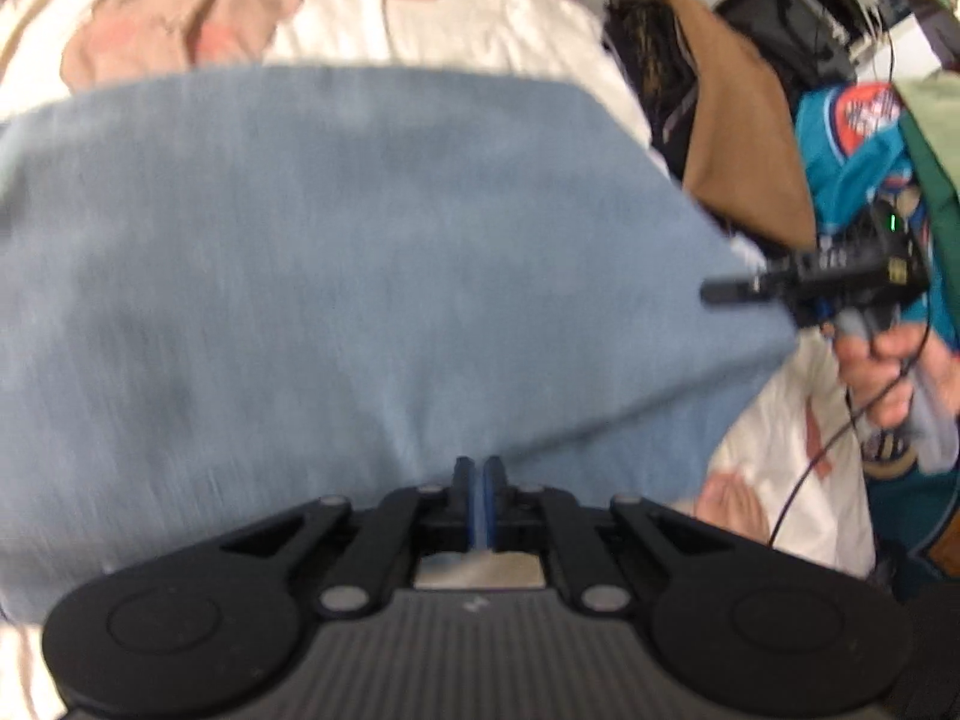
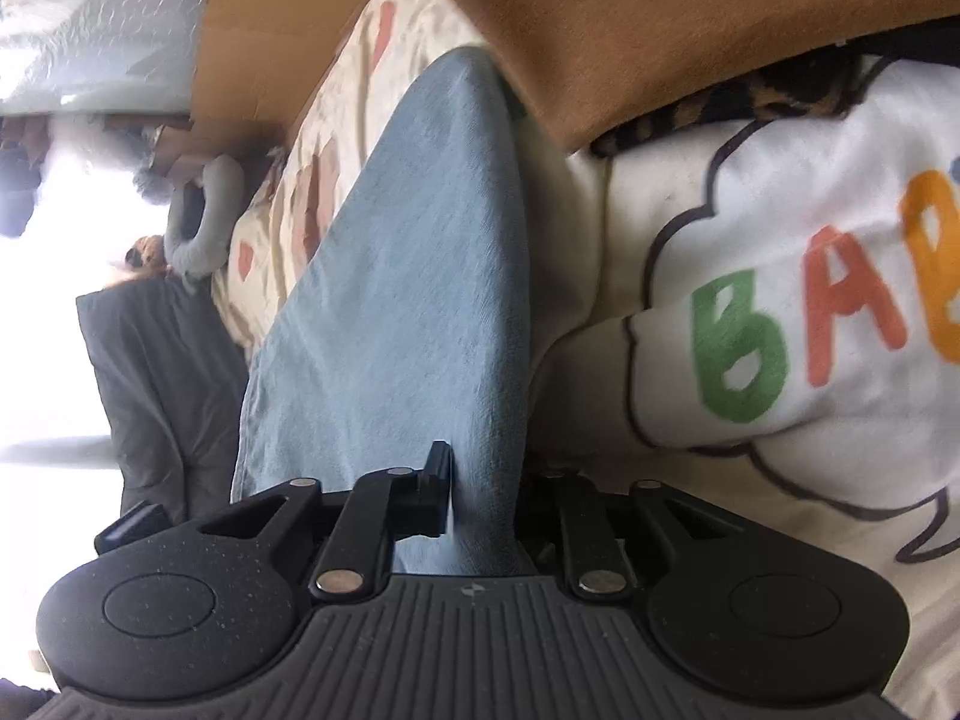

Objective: Fold clothes
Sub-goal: 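Carry the folded jeans with both grippers toward the brown cloth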

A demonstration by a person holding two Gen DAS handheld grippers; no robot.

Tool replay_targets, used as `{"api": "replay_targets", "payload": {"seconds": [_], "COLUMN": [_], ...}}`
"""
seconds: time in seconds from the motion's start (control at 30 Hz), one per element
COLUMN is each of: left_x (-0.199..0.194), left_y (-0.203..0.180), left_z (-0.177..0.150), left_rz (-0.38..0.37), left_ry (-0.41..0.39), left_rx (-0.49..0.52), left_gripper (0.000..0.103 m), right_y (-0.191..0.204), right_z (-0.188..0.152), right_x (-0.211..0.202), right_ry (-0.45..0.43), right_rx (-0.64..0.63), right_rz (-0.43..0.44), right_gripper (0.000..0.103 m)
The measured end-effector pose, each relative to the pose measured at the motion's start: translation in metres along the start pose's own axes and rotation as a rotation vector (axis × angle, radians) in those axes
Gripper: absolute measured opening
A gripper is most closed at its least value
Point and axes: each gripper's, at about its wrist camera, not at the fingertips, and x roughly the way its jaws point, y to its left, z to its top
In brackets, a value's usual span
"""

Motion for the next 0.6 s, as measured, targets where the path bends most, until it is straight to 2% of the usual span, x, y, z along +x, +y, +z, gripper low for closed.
{"api": "replay_targets", "payload": {"seconds": [0.1, 0.23, 0.6], "left_x": [0.006, 0.023, 0.039], "left_y": [0.006, 0.021, 0.030], "left_z": [0.014, 0.032, 0.086], "left_rz": [0.041, 0.110, 0.150], "left_ry": [-0.027, 0.009, -0.027], "left_rx": [-0.024, -0.068, -0.065], "left_gripper": [0.004, 0.006, 0.008], "right_y": [-0.004, -0.005, -0.002], "right_z": [0.003, 0.008, 0.013], "right_x": [0.001, 0.007, 0.014], "right_ry": [-0.015, -0.024, -0.033], "right_rx": [0.016, 0.028, 0.022], "right_rz": [0.002, -0.003, -0.005], "right_gripper": [0.025, 0.025, 0.025]}}
